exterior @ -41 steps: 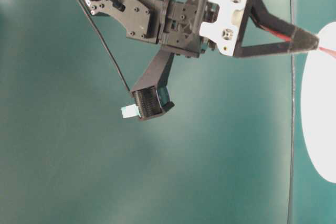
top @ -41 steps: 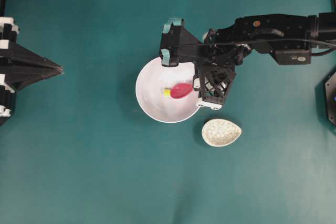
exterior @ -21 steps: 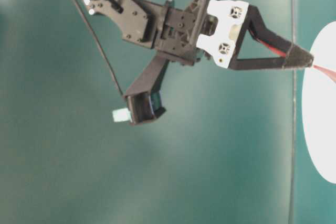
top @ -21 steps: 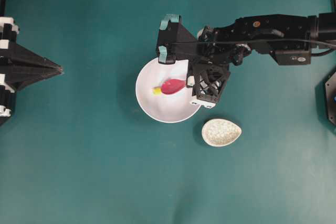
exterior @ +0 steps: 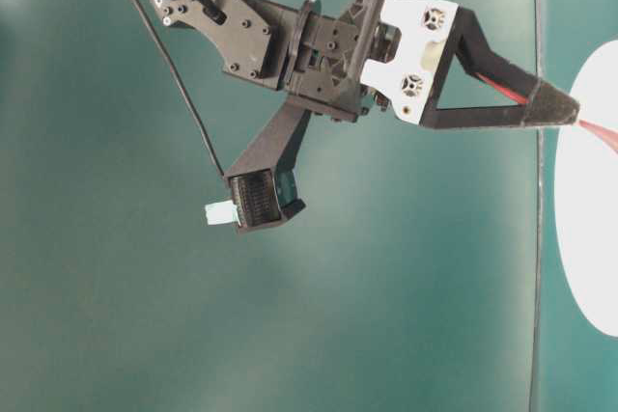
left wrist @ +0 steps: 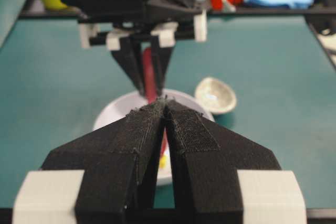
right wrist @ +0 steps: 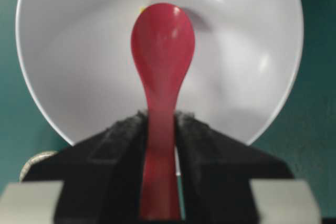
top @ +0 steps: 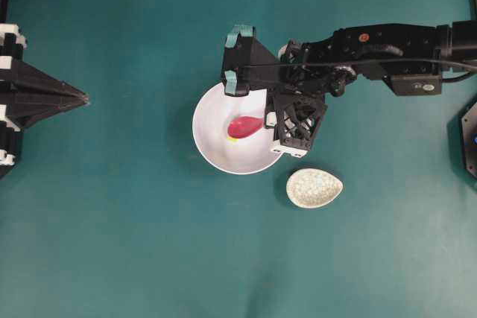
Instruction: Scoop the yellow hexagonal prism block from the bowl with a spoon using the right arm.
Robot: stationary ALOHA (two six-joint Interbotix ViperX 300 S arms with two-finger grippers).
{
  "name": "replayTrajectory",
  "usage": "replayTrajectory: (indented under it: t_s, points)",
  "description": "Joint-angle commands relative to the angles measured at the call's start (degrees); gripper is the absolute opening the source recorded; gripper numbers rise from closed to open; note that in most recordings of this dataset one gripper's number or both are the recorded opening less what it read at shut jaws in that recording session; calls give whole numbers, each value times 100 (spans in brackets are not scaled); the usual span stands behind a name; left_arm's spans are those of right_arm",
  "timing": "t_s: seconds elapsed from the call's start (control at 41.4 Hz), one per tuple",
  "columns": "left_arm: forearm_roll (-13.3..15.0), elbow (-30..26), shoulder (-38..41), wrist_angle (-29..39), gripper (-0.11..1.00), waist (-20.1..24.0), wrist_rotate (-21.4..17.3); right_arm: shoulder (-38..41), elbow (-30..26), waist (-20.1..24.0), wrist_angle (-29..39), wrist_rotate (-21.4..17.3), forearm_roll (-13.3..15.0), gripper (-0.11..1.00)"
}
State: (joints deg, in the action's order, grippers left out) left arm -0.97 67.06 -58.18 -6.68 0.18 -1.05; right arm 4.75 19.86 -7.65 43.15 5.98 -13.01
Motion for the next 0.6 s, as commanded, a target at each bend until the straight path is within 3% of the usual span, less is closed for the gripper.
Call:
replayTrajectory:
  t_s: [0.0,0.58]
  points:
    - [-18,-176,18,-18,6,0,-9,-79,-176,9,-114,9,18,25]
    - [-18,-176,18,53,6,0,-9,-211,-334,9,-1002,18,360,25]
